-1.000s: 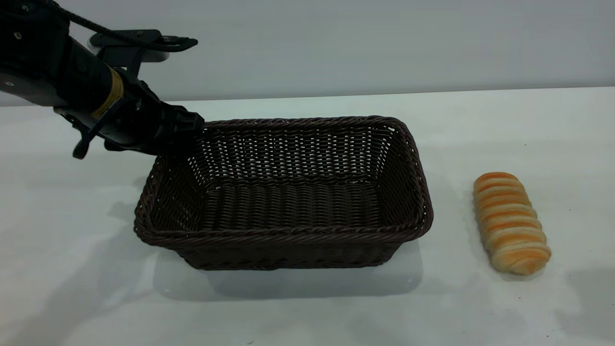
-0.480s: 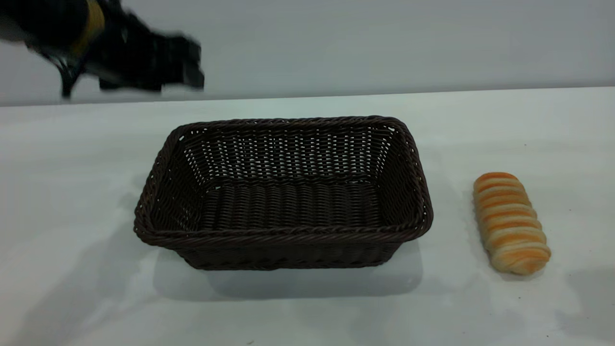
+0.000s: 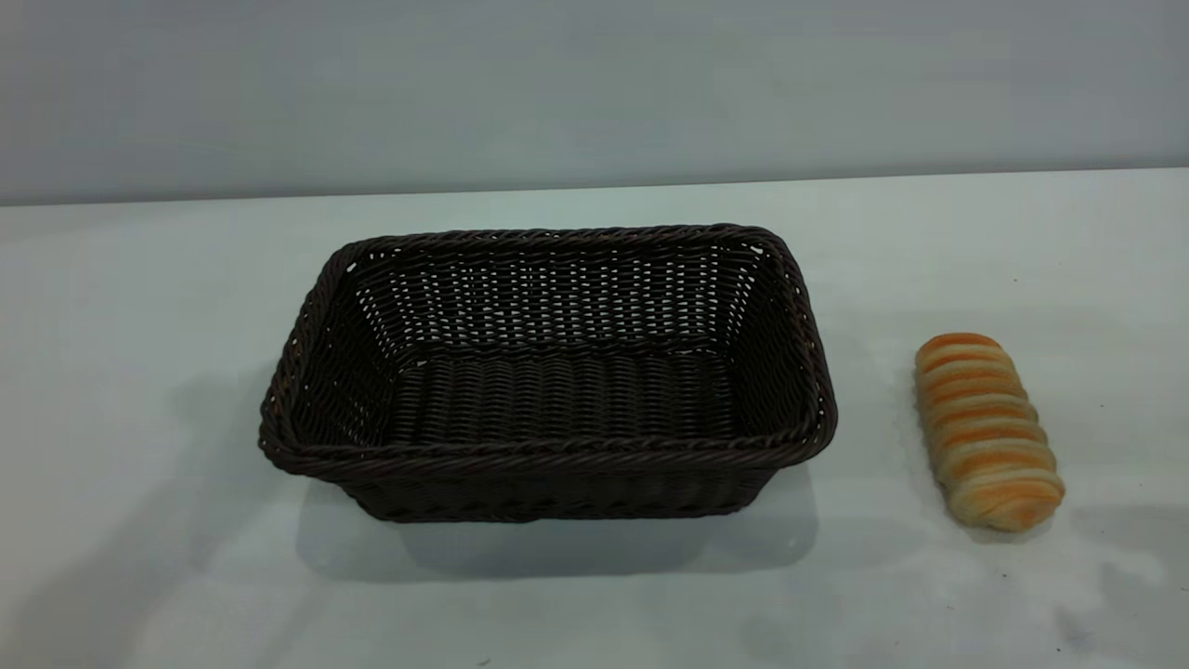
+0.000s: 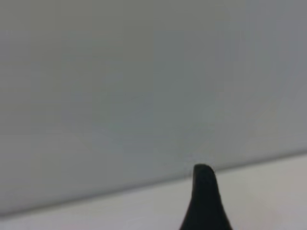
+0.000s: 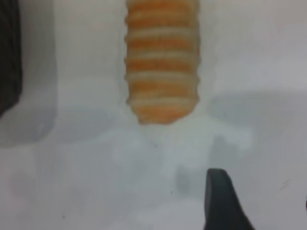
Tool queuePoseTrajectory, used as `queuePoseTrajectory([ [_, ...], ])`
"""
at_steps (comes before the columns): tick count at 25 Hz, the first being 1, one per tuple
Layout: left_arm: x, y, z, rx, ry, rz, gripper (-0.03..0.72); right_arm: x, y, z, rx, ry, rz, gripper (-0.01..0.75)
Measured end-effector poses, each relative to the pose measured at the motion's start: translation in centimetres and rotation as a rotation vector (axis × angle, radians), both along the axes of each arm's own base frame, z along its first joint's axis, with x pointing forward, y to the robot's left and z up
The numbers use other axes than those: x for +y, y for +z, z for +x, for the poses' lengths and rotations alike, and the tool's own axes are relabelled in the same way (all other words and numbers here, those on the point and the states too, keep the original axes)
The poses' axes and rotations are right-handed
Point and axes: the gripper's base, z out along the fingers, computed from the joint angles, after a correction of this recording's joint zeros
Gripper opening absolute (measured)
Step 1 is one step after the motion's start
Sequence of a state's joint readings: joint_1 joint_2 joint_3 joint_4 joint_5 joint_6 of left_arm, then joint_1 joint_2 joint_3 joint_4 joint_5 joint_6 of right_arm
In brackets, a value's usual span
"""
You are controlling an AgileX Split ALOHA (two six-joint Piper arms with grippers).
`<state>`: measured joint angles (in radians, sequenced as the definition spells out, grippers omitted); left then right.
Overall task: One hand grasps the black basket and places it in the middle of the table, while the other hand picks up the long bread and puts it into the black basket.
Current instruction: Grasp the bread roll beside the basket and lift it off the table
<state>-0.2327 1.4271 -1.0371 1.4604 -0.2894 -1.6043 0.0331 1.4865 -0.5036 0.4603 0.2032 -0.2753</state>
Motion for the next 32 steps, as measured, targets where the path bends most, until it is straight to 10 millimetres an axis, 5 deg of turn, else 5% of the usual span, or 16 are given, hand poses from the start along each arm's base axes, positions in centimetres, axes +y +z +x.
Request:
queuePoseTrajectory([
  [14,1.2,6.8,-5.3,-0.248,-0.018,0.041,0.594,3.4,-4.9,3.1,0.050,0.136,-0.070,0.401],
  [23,1.3,7.2,-5.7,-0.262,-0.019,0.038,0.594,4.1,-4.7,6.7,-0.010,0.159,-0.079,0.401],
  [32,1.3,7.2,-5.7,-0.264,-0.019,0.037,0.594,4.3,-8.9,8.0,0.090,0.177,-0.096,0.401],
])
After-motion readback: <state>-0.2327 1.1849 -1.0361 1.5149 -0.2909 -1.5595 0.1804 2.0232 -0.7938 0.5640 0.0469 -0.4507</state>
